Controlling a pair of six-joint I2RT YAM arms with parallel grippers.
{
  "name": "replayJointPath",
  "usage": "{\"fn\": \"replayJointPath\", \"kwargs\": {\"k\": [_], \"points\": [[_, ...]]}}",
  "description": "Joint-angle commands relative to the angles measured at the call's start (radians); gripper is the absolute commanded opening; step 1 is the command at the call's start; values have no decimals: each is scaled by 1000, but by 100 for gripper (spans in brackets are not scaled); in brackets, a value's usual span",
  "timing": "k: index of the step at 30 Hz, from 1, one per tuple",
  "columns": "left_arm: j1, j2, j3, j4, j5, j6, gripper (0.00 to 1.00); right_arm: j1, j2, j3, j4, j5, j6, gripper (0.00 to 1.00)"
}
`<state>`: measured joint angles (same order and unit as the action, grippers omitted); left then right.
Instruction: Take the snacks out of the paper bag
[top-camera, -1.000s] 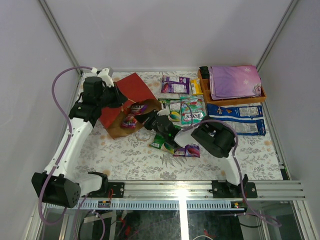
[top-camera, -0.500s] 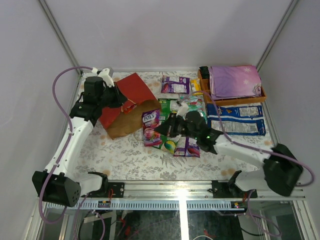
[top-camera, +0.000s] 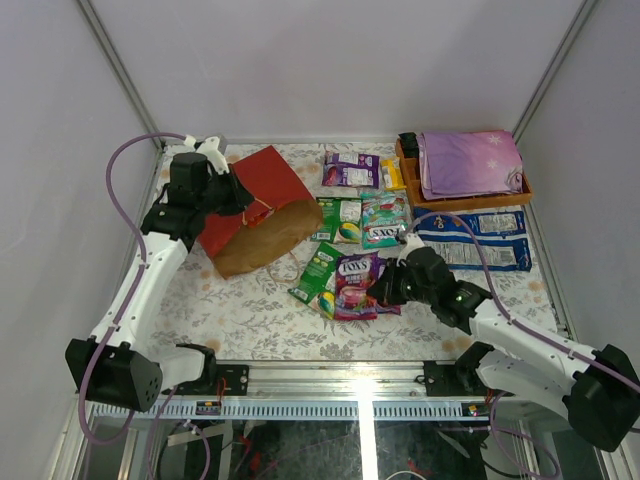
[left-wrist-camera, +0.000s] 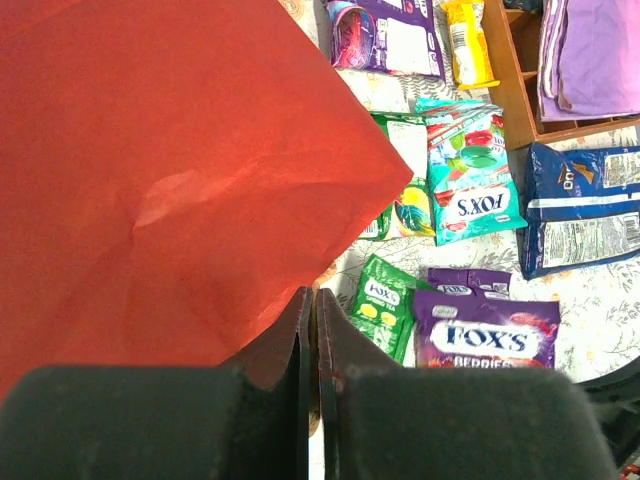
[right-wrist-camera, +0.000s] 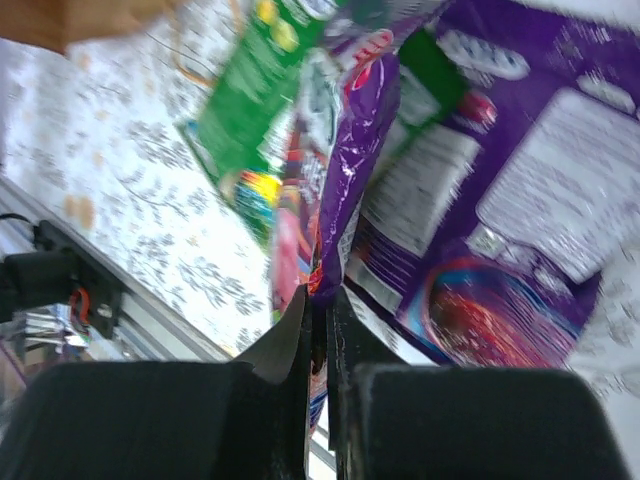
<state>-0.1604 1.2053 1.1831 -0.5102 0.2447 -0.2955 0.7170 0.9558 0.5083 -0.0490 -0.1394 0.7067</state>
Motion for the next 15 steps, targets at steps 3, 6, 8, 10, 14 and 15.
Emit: {"fn": "replayJointPath", "kwargs": {"k": [3,6,8,10,14,15], "points": [[9,7,39,16,-15,3,0,-12,-76,-42,-157,95,9,20],[9,5,40,16,-14,2,0,-16,-87,-4,-244,165,1,52],[8,4,39,15,-14,2,0,-14,-80,45,-288,193,-16,61],[9,3,38,15,-14,3,0,-14,-67,108,-316,212,-40,65],[9,-1,39,15,-15,4,0,-8,-30,251,-354,291,-56,76],[9,-1,38,15,-14,4,0,2,-15,269,-327,296,-63,77]]}}
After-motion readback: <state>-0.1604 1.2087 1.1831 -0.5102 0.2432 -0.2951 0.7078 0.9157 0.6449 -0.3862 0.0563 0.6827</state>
